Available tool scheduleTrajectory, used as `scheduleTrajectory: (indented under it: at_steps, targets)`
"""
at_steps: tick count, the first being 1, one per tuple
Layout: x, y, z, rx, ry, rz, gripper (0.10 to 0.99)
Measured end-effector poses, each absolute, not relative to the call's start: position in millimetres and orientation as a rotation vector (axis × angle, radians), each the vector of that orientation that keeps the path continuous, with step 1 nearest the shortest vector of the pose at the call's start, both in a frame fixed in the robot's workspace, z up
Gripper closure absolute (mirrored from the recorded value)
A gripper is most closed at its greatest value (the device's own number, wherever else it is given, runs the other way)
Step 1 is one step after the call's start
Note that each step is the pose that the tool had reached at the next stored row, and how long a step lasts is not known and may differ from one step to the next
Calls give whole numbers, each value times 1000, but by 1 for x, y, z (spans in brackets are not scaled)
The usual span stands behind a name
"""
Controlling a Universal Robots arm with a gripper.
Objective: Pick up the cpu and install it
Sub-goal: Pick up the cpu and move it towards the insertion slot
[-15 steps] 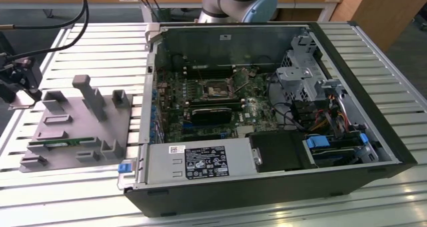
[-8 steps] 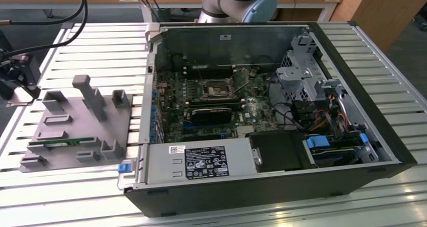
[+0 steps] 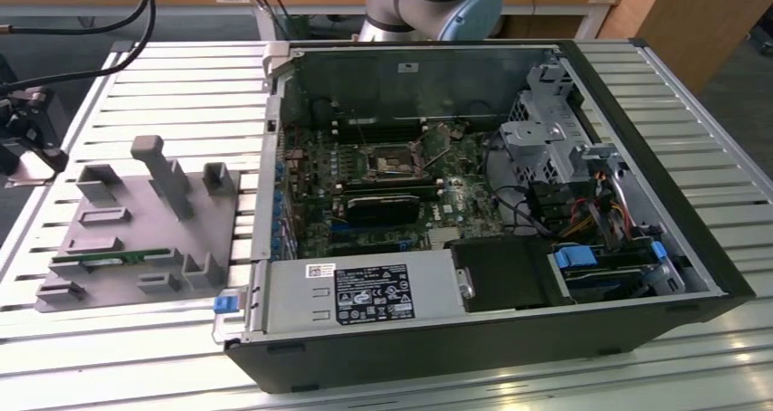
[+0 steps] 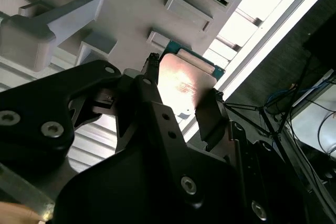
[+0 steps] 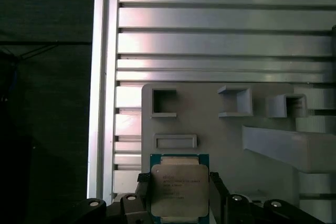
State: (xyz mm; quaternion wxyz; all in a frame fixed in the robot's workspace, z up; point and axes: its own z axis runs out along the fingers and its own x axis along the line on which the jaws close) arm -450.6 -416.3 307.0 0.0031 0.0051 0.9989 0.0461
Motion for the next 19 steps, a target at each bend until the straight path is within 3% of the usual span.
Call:
scheduleTrajectory:
  at_steps: [19]
  targets:
    - [-451, -416, 331, 16, 3132, 151, 557]
